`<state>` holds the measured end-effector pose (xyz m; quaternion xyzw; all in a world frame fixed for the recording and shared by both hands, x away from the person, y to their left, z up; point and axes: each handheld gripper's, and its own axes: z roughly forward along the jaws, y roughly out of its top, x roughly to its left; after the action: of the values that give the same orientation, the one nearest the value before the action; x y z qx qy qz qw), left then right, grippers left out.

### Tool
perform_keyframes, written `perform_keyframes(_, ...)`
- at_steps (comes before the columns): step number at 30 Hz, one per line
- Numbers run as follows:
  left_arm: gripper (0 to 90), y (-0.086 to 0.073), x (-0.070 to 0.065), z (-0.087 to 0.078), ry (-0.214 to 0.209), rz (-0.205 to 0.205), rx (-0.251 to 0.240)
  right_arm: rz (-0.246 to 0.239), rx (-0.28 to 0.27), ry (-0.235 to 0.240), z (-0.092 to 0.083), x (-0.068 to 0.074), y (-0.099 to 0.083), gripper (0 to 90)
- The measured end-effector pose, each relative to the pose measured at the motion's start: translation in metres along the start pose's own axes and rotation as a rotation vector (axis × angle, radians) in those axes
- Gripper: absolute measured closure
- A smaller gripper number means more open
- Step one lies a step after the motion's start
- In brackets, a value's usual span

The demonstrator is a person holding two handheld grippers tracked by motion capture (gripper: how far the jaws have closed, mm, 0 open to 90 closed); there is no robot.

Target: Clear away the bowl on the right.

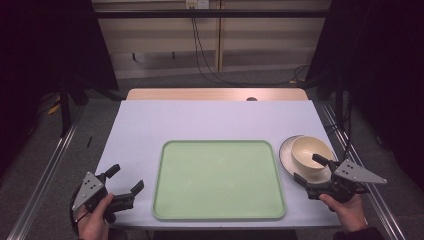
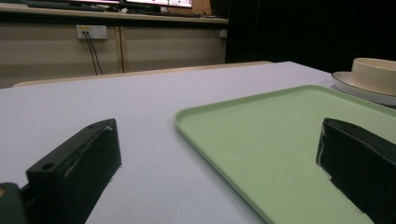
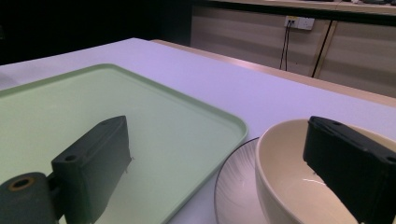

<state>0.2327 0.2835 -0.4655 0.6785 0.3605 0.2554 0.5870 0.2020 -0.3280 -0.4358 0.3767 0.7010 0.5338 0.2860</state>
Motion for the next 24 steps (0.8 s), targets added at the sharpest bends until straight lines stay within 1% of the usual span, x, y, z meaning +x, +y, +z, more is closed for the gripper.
perform_keyframes(3,0.1,0.0,-0.001,0.002,-0.004,-0.003,0.004,0.0,0.011,0.006,0.0,0.001,0.0,6.3)
perform_keyframes(5,0.0,0.001,-0.001,0.002,-0.007,0.005,0.006,-0.006,0.017,0.014,0.0,0.0,-0.001,6.5)
perform_keyframes(7,0.1,0.001,-0.001,0.002,-0.008,0.003,0.007,-0.007,0.019,0.012,0.0,0.0,-0.001,6.6)
perform_keyframes(8,0.1,0.0,-0.001,0.002,-0.009,0.004,0.006,0.002,0.031,0.019,0.0,0.0,0.0,6.9)
perform_keyframes(11,0.0,0.0,0.0,0.001,-0.004,-0.003,-0.001,0.007,0.044,0.023,0.0,-0.001,-0.001,7.2)
perform_keyframes(12,0.0,-0.001,0.0,0.002,-0.019,-0.007,0.002,0.018,0.063,0.041,0.001,-0.002,0.0,7.5)
perform_keyframes(15,0.0,0.0,0.0,0.002,-0.016,0.003,0.006,0.024,0.056,0.052,0.001,-0.001,0.001,8.4)
perform_keyframes(17,0.0,0.0,-0.001,0.003,-0.016,-0.005,0.003,0.006,0.064,0.039,0.0,-0.003,0.002,8.5)
perform_keyframes(18,0.1,0.0,0.0,0.003,-0.02,-0.005,0.005,0.009,0.065,0.028,-0.001,-0.004,0.002,8.8)
perform_keyframes(20,0.0,-0.001,0.0,0.003,-0.023,-0.007,0.004,0.013,0.058,0.024,-0.002,-0.006,0.003,9.6)
perform_keyframes(21,0.0,-0.001,0.001,0.003,-0.01,-0.009,0.007,0.013,0.062,0.018,-0.002,-0.007,0.004,10.3)
perform_keyframes(22,0.1,-0.001,0.001,0.002,-0.01,-0.006,0.01,0.017,0.051,0.005,-0.003,-0.008,0.005,10.5)
perform_keyframes(23,0.1,-0.001,0.001,0.001,-0.009,-0.011,0.006,0.015,0.053,0.004,-0.003,-0.01,0.006,11.0)
perform_keyframes(24,0.0,-0.001,0.001,0.001,-0.009,-0.009,-0.001,0.027,0.052,0.0,-0.004,-0.011,0.007,11.4)
